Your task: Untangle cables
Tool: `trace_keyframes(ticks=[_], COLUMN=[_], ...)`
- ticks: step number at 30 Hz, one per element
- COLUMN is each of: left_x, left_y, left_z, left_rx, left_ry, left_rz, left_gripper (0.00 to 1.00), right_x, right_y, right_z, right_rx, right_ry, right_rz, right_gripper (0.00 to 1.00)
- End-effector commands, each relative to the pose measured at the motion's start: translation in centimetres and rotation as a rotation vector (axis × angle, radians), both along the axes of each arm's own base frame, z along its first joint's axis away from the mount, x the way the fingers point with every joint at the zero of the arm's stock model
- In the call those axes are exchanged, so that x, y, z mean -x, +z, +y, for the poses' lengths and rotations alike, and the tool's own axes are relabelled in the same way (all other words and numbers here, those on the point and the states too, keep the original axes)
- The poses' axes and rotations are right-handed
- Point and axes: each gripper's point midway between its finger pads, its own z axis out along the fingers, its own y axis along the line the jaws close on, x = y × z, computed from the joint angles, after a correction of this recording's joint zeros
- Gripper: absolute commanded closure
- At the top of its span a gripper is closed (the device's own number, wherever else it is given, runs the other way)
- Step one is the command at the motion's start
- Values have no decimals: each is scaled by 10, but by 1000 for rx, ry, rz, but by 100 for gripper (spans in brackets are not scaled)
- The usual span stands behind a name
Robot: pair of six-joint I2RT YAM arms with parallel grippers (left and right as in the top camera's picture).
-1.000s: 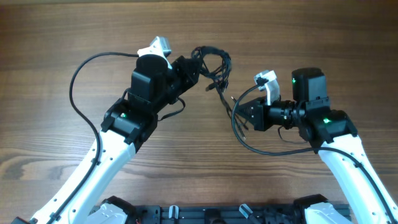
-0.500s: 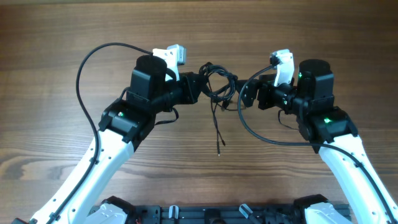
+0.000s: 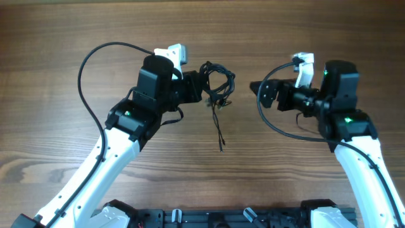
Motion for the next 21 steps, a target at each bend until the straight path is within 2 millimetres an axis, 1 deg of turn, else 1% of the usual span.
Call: trace_keyframes(ticks=[1, 3, 5, 6, 7, 8, 9, 10, 11, 12, 13, 14, 16, 18, 21], left_x=[7, 13, 19, 22, 24, 24, 23, 22, 21, 20, 20, 19, 14, 7, -3], left_y=[20, 27, 28, 30, 32, 34, 36, 38, 40, 43, 44, 44, 45, 47, 50], left_z=[-23, -33, -37, -40, -42, -43, -43, -44, -44, -45, -45, -44, -38, -26, -14], left_rx=[81, 114, 133, 146, 158, 168, 176, 191, 202, 212, 212, 212, 229, 268, 316], left_ry=[-87, -141, -179, -198, -217, -219, -216, -208, -203, -201, -201, -197, -167, -107, -42], left_rz=[-43, -50, -40, -35, -38, -38, -39, -37, -37, -45, -47, -47, -32, 6, 42], left_gripper=[96, 96, 96, 96, 96, 96, 96, 96, 96, 95, 85, 63, 58, 57, 55], right_x=[15, 12, 14, 15, 16, 17, 18, 18, 17, 17, 16, 14, 3, -8, -16], right_y=[15, 13, 12, 14, 15, 15, 13, 11, 8, 7, 7, 4, -5, -13, -18], right_z=[29, 34, 41, 44, 47, 49, 50, 51, 51, 51, 51, 50, 45, 38, 33], right_rx=[-137, -170, -218, -241, -265, -295, -307, -315, -318, -318, -312, -290, -236, -173, -102], right_ry=[191, 233, 296, 327, 357, 388, 394, 400, 401, 401, 406, 397, 330, 262, 247], right_rz=[-13, -7, -3, -9, -15, -3, 15, 28, 37, 41, 28, 8, 10, -2, -64], right_gripper=[1, 8, 15, 23, 35, 56, 69, 85, 94, 96, 95, 96, 96, 96, 96])
